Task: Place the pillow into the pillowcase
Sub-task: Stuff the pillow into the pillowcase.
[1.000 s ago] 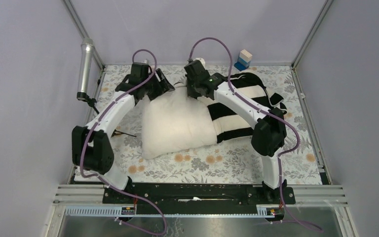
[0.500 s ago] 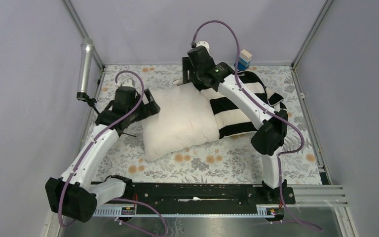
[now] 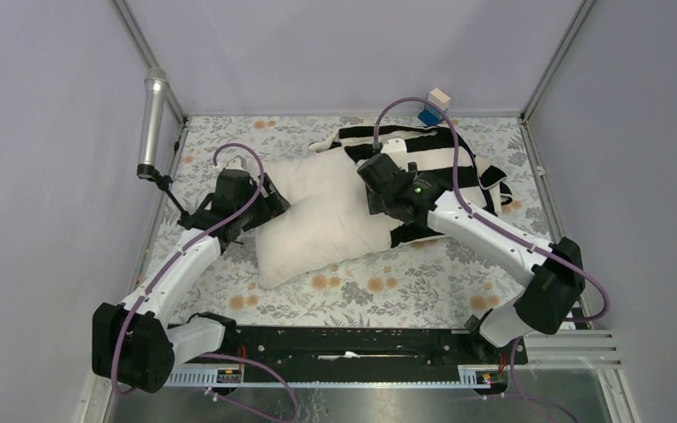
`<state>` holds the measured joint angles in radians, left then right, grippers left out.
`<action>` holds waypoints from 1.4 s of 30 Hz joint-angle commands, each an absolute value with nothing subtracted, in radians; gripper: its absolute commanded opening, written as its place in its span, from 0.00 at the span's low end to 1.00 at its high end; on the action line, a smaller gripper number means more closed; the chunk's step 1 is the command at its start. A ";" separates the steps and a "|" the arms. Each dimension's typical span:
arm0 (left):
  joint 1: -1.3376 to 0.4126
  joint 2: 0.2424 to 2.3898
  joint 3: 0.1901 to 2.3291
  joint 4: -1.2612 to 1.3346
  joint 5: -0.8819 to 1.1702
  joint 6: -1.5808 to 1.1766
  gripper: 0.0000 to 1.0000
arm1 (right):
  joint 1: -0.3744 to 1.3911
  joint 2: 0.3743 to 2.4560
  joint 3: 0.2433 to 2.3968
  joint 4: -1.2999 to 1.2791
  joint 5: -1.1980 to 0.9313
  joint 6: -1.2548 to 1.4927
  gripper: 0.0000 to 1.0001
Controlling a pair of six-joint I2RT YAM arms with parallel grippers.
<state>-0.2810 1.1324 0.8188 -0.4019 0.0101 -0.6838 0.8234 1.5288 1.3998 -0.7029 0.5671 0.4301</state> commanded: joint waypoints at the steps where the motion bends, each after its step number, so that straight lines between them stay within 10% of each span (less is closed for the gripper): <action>1: -0.282 1.141 0.789 -0.321 0.055 -0.716 0.68 | 0.813 1.535 1.362 -0.610 0.629 0.473 0.70; 9: -0.282 1.137 0.764 -0.287 0.075 -0.725 0.02 | 0.751 1.581 1.489 -0.649 0.587 0.445 0.09; 11: -0.283 1.140 0.770 -0.263 0.115 -0.755 0.00 | 0.827 1.628 1.625 -0.701 0.588 0.446 0.00; 18: -0.580 1.123 0.969 -0.179 -0.072 -1.004 0.00 | 1.150 1.951 2.232 -0.918 0.526 0.477 0.00; 29: -0.475 0.987 0.766 -0.198 -0.286 -1.176 0.00 | 0.875 1.850 1.936 -0.757 0.446 0.399 0.00; 33: -0.466 1.024 0.712 -0.179 -0.273 -1.201 0.00 | 0.838 1.780 1.841 -0.769 0.477 0.422 0.15; 38: -0.413 1.092 0.722 -0.190 -0.268 -1.176 0.00 | 0.864 1.577 1.662 -0.785 0.533 0.499 0.65; 42: -0.330 1.175 0.755 -0.197 -0.197 -1.148 0.00 | 0.933 1.437 1.492 -0.835 0.574 0.596 0.67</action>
<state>-0.4000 1.1011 0.7208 -0.2264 -0.2462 -1.1572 0.8688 1.5932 1.5967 -0.8181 0.5152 0.4824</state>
